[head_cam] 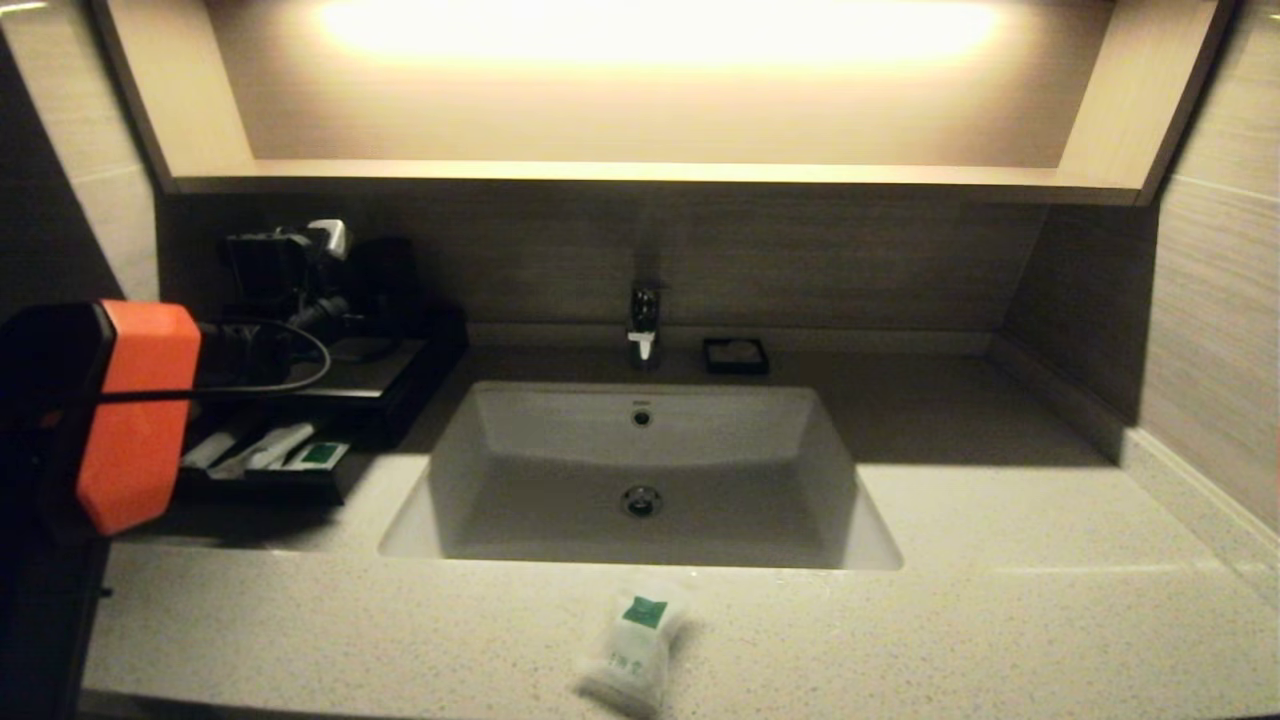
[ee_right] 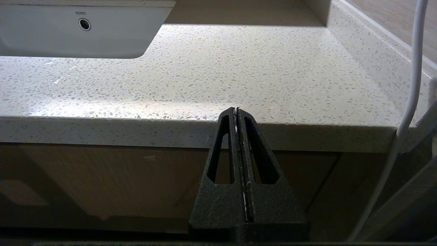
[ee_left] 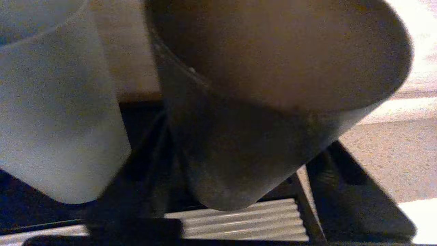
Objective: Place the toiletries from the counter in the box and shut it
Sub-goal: Place the cup on the storage box
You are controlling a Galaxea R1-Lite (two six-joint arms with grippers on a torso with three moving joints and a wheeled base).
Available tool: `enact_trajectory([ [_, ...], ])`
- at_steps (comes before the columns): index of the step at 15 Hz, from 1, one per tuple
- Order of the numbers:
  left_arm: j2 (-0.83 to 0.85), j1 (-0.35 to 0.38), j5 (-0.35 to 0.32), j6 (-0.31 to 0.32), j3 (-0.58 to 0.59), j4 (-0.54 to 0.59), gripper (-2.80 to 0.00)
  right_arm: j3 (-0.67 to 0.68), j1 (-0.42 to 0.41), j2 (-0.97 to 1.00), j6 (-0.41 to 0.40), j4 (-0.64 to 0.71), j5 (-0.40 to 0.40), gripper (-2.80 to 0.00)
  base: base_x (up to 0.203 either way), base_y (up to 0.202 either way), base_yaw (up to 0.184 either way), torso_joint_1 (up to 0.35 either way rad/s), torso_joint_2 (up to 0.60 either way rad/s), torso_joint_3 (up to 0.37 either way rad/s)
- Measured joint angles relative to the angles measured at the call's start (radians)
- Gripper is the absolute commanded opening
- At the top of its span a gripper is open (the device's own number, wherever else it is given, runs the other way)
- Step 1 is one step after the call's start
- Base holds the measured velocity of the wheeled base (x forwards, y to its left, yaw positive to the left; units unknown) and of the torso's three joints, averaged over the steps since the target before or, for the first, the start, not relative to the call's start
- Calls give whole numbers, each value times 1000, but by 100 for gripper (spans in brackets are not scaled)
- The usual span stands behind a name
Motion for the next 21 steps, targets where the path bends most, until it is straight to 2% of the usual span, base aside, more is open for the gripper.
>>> enact_trajectory([
  [14, -1, -1, 0, 1, 16, -3, 0, 0, 0, 0, 0, 0, 0, -280, 0, 0, 0, 0, 0, 0],
  [18, -32, 4, 0, 4, 77, -8, 0, 0, 0, 0, 0, 0, 0, -280, 0, 0, 0, 0, 0, 0],
  [21, -71, 8, 1, 6, 173, -61, 0, 0, 0, 0, 0, 0, 0, -280, 0, 0, 0, 0, 0, 0],
])
